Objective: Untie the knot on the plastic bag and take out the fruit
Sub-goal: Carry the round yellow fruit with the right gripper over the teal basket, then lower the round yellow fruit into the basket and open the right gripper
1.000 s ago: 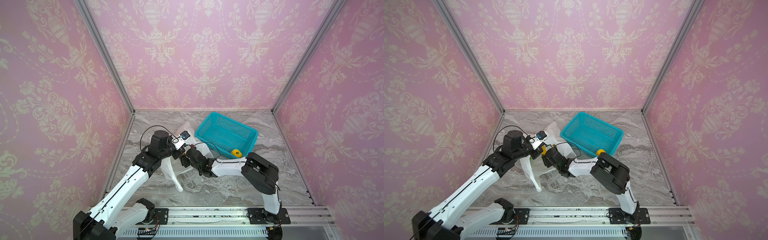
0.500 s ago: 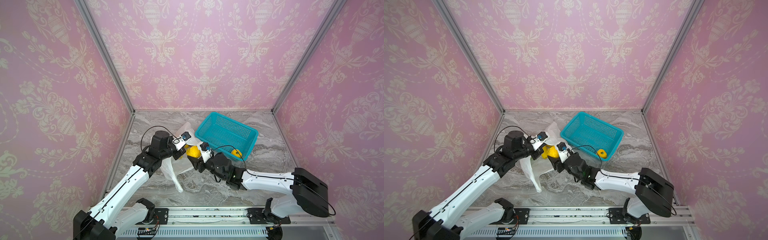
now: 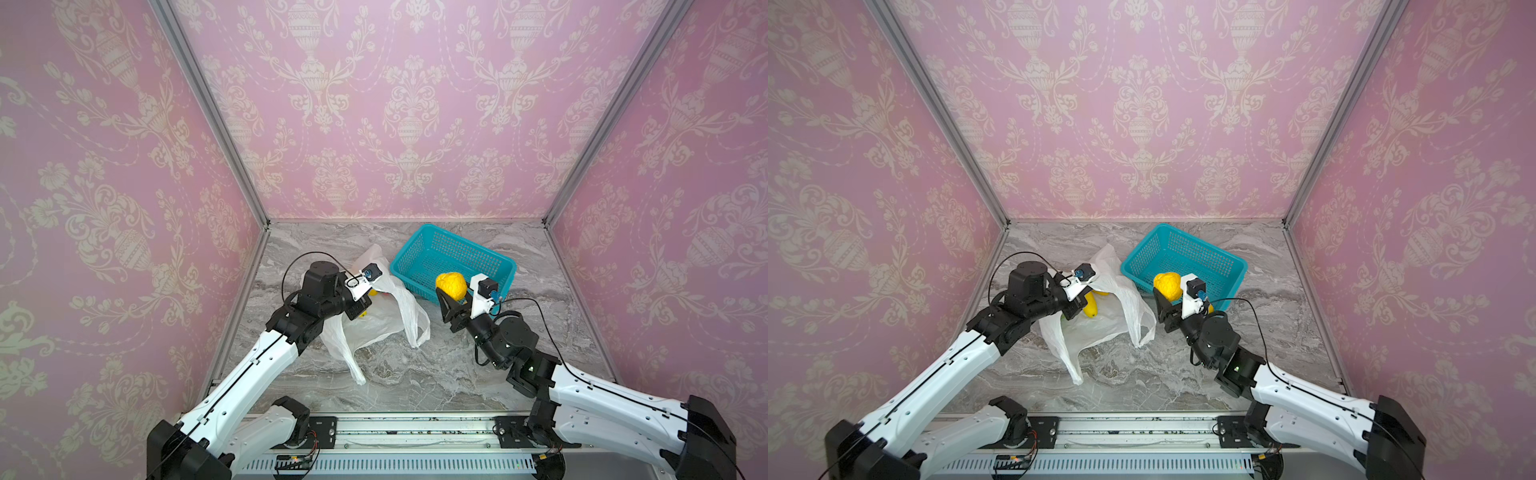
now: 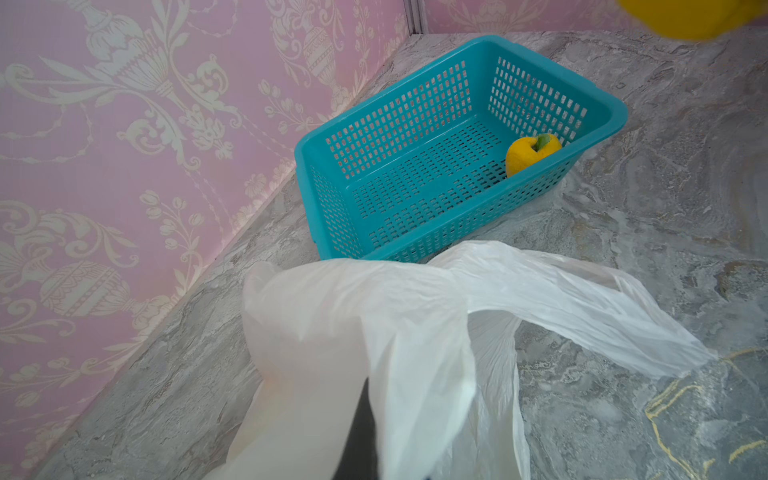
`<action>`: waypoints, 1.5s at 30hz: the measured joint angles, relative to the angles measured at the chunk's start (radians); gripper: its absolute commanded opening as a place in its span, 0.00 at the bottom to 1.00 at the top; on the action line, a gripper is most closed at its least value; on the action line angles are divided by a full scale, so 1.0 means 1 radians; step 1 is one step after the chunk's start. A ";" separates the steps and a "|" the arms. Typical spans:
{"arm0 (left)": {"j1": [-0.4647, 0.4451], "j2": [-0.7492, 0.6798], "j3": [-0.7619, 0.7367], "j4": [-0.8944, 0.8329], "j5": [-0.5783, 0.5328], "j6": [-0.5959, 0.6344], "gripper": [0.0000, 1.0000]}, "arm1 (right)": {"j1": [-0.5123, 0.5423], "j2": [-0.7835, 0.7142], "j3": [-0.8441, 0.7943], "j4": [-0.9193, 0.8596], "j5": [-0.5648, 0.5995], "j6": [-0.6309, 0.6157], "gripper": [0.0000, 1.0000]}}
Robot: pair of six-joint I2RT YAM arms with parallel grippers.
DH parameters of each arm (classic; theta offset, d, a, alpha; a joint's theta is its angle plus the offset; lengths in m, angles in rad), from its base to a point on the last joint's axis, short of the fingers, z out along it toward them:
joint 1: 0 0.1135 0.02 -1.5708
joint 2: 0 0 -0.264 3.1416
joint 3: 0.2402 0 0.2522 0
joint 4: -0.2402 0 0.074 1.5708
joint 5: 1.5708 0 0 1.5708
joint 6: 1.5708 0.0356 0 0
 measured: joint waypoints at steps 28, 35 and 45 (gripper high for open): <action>0.000 0.009 0.000 -0.001 0.000 0.000 0.00 | -0.425 0.647 0.307 -0.417 -0.262 0.382 1.00; 0.000 0.009 0.000 -0.001 0.000 0.000 0.00 | -0.425 0.528 0.253 -0.403 -0.295 0.415 1.00; 0.000 0.009 0.000 -0.002 0.000 0.000 0.00 | -0.436 0.016 -0.024 -0.278 -0.277 0.602 1.00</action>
